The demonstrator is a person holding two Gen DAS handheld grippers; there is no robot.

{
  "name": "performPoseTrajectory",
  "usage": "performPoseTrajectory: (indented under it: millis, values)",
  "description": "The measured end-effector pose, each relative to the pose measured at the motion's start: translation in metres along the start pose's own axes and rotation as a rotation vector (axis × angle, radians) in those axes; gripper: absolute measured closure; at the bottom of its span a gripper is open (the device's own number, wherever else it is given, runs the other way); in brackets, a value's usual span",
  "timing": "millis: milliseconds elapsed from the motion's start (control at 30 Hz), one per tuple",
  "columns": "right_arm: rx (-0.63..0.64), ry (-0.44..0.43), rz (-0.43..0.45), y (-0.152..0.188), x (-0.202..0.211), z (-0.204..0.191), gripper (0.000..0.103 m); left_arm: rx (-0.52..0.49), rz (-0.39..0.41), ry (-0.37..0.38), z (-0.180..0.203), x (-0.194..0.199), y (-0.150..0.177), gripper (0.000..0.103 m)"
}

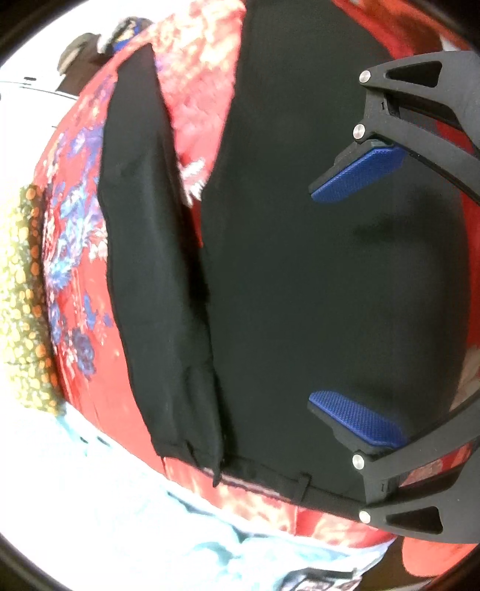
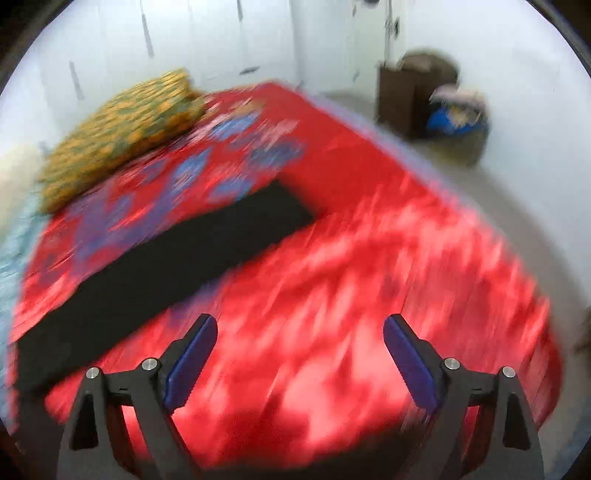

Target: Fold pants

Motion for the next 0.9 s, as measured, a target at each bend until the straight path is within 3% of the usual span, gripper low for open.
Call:
performPoseTrajectory:
  millis: [100,200,300,367,467,600,700,900]
  values:
    - [-0.035,-0.029,-0.122,0.094,0.035,-0.003,0.009,-0.022,-0.011,-0.01,-0.005,-0.018,0.014,0.001]
    - [-0.129,0.059,-0.207,0.16,0.041,0.037,0.009,-0.046,-0.061,-0.022,-0.011,-0.036,0.032,0.0]
    - [-0.194,0.176,-0.153,0.173,0.049,0.081,0.009,0.036,-0.081,0.031,-0.022,-0.039,0.041,0.0]
    - [-0.207,0.263,-0.152,0.173,0.056,0.098,0.009,0.1,-0.12,0.022,-0.036,-0.038,0.047,0.0]
    - [-0.221,0.294,-0.118,0.169,0.069,0.099,0.01,0.137,-0.132,-0.028,-0.057,-0.029,0.052,0.0]
    - [-0.115,0.217,0.014,0.137,0.102,0.051,0.01,0.133,-0.127,-0.034,-0.063,-0.014,0.06,0.0]
    - [-0.033,0.109,0.058,0.128,0.124,-0.009,0.009,0.109,-0.13,-0.025,-0.059,-0.008,0.065,0.001]
    - [0.131,-0.066,0.115,0.162,0.171,-0.124,0.009,0.121,-0.076,0.035,-0.052,0.018,0.062,0.001]
Point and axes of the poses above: each gripper's, at about its wrist camera, not at the fingertips, and x roughly against the way its jaws point, z to its right, y to its underside, the point moved 10 cm from there along -x, roughly the way its jaws point, and after that the axes turned 13 degrees about z, right-handed, at the moved point
